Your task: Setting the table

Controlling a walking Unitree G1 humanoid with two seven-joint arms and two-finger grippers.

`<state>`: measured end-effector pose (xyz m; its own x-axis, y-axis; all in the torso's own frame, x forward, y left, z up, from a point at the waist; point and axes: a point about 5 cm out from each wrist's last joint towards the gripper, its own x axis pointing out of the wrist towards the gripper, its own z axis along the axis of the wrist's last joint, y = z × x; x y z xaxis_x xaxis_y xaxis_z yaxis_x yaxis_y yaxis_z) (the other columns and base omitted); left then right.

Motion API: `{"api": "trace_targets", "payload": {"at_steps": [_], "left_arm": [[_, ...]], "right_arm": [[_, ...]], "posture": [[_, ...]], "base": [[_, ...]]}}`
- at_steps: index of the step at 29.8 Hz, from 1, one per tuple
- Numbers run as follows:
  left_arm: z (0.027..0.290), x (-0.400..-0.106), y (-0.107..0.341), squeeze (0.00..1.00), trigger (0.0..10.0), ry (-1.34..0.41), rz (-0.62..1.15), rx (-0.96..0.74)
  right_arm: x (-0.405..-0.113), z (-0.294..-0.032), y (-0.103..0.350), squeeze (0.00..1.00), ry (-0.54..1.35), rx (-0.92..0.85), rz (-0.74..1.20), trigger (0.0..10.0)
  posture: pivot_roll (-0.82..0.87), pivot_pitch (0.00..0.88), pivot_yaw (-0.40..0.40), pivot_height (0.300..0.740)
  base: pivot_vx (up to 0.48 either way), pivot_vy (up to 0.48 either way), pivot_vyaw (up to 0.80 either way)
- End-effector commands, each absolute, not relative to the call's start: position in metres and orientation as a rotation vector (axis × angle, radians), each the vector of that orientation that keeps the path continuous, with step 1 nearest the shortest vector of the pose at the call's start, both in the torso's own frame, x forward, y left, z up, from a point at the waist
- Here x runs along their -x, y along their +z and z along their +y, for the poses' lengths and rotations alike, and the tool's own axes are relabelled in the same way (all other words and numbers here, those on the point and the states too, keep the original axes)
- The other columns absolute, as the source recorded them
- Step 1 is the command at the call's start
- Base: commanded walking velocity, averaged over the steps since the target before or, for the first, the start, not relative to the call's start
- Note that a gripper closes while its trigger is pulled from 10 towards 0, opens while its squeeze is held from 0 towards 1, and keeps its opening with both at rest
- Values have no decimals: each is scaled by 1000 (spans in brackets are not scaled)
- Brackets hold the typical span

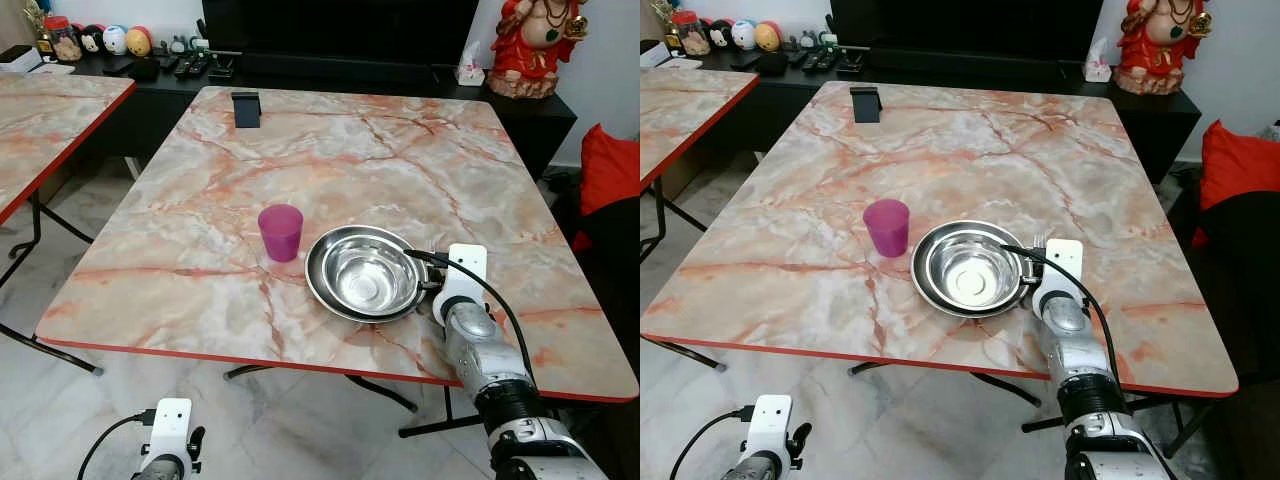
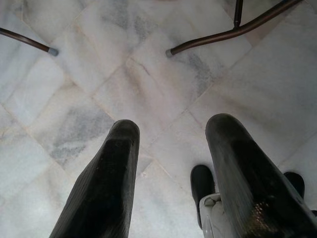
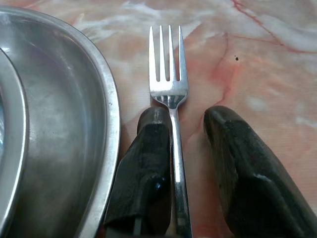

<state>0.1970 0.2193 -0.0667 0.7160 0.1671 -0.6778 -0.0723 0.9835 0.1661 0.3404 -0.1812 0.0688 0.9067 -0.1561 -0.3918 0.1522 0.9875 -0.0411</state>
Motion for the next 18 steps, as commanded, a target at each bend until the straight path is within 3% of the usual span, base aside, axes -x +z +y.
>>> {"api": "trace_targets", "payload": {"at_steps": [1, 18], "left_arm": [[220, -196, -67, 0, 10000, 130, 774, -143], [219, -196, -67, 0, 10000, 130, 774, -142]], "right_arm": [[-344, -182, 72, 0, -170, 5, 398, 10000], [-344, -181, 73, 0, -174, 0, 395, 10000]], "posture": [[-12, 16, -34, 740], [-12, 15, -35, 740]], "base": [[0, 0, 0], [0, 0, 0]]}}
